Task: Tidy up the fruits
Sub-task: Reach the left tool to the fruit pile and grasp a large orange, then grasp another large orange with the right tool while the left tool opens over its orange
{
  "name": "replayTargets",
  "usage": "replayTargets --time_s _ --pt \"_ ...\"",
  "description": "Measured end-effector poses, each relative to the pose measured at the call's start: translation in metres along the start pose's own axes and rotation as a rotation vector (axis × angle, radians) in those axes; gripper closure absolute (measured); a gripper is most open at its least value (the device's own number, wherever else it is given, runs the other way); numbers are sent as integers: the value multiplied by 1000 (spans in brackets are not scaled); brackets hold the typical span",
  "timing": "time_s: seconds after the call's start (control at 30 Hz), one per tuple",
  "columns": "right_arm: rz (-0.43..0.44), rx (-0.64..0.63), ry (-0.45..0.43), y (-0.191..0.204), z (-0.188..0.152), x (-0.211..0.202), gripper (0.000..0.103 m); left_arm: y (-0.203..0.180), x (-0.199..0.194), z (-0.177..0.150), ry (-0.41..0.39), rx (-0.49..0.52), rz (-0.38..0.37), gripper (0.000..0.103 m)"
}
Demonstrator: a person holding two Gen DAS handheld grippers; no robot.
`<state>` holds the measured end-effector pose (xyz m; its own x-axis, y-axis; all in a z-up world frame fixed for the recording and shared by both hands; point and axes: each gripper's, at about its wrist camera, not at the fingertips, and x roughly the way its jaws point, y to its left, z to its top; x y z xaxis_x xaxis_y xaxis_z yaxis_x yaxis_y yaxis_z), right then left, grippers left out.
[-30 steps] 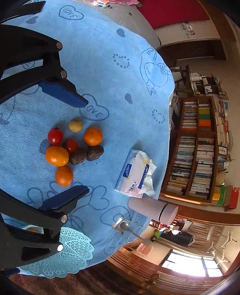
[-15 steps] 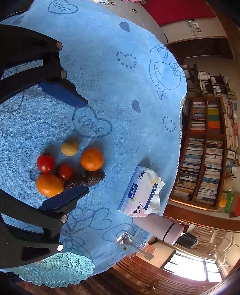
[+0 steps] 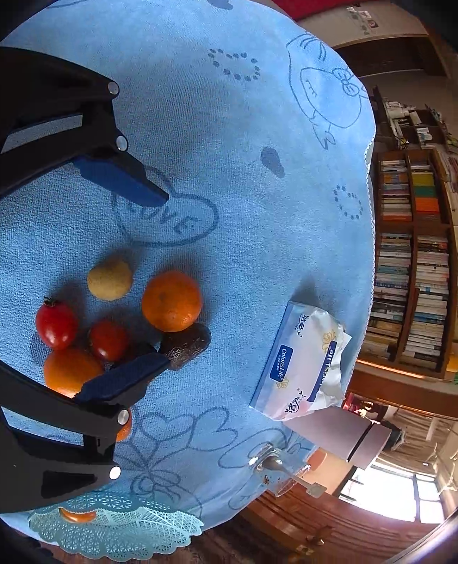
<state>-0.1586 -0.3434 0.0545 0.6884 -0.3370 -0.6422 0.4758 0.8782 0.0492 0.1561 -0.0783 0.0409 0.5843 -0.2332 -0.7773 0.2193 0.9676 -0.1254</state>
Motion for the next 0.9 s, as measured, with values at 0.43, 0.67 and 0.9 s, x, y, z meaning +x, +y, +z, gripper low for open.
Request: replayTargets --time_s 0.43,0.67,0.9 --pt "76 -102 -1 63 8 -19 33 27 3 -1 28 -86 -229 65" --pt "216 -123 52 110 24 -12 33 56 -32 2 -84 -149 -173 65" --pt "339 -174 133 176 34 17 33 73 -54 1 -156 -170 -146 65"
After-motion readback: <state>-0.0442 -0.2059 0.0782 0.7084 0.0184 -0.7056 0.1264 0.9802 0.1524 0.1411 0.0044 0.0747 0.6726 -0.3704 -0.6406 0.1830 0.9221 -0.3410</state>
